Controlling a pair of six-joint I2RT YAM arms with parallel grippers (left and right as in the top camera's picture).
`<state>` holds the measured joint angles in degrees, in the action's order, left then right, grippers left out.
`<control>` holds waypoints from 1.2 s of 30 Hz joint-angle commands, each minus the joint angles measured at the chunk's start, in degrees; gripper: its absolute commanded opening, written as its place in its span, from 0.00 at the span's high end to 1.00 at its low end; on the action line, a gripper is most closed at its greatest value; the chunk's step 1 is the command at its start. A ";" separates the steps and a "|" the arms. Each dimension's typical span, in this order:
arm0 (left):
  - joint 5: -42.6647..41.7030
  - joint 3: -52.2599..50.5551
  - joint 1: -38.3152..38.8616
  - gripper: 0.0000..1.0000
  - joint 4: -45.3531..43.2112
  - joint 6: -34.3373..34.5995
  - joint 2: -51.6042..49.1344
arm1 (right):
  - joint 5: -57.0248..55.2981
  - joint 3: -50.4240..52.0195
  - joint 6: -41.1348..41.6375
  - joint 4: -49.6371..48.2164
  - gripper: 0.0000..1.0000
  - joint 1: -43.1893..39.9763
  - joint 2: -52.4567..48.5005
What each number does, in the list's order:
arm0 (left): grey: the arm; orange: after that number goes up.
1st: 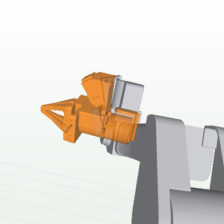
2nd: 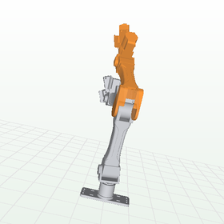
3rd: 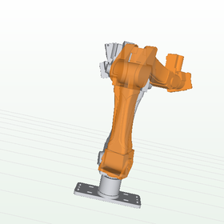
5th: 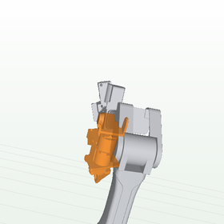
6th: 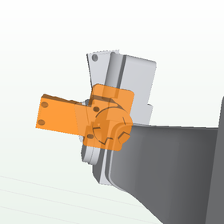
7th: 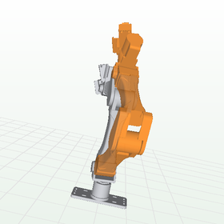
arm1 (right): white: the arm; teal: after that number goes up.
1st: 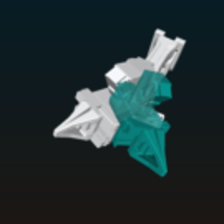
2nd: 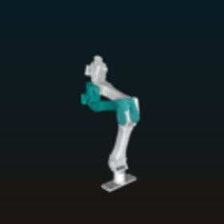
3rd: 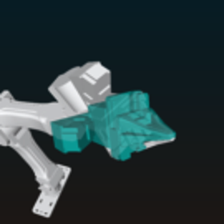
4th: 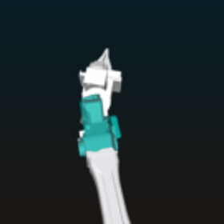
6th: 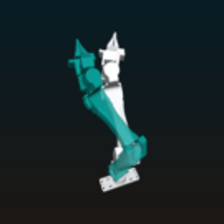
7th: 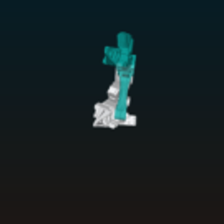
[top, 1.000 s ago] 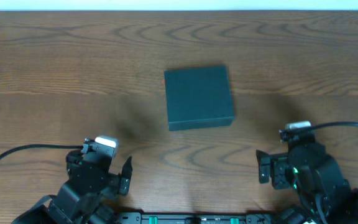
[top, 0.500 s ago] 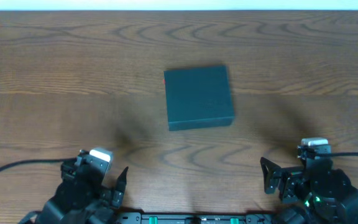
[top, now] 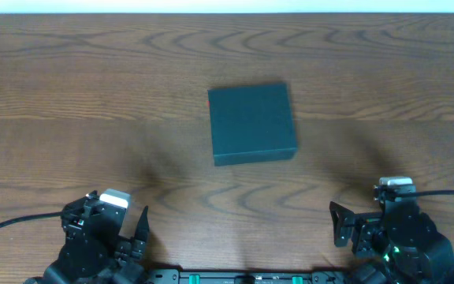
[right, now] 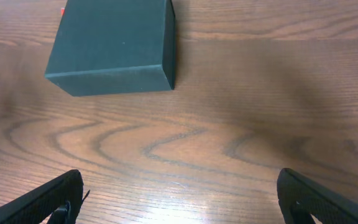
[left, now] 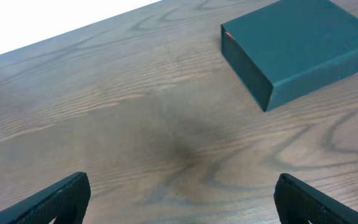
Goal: Pack container
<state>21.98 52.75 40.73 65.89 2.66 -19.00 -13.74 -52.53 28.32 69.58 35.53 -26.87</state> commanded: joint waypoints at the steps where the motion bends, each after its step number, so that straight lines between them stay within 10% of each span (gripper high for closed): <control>1: 2.19 1.09 0.17 0.04 0.31 -0.98 0.26 | -0.83 0.28 1.01 0.13 0.01 -0.26 0.13; 19: 1.53 1.07 -1.11 0.05 0.33 -0.90 0.31 | -0.83 0.28 1.01 0.13 0.01 -0.26 0.13; 36: -18.64 -20.20 -28.33 0.05 -14.62 5.90 17.18 | -0.83 0.28 1.01 0.15 0.01 -0.26 0.13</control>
<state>5.69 35.59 13.34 52.51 8.36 -3.99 -13.89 -52.31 28.34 69.60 35.53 -26.87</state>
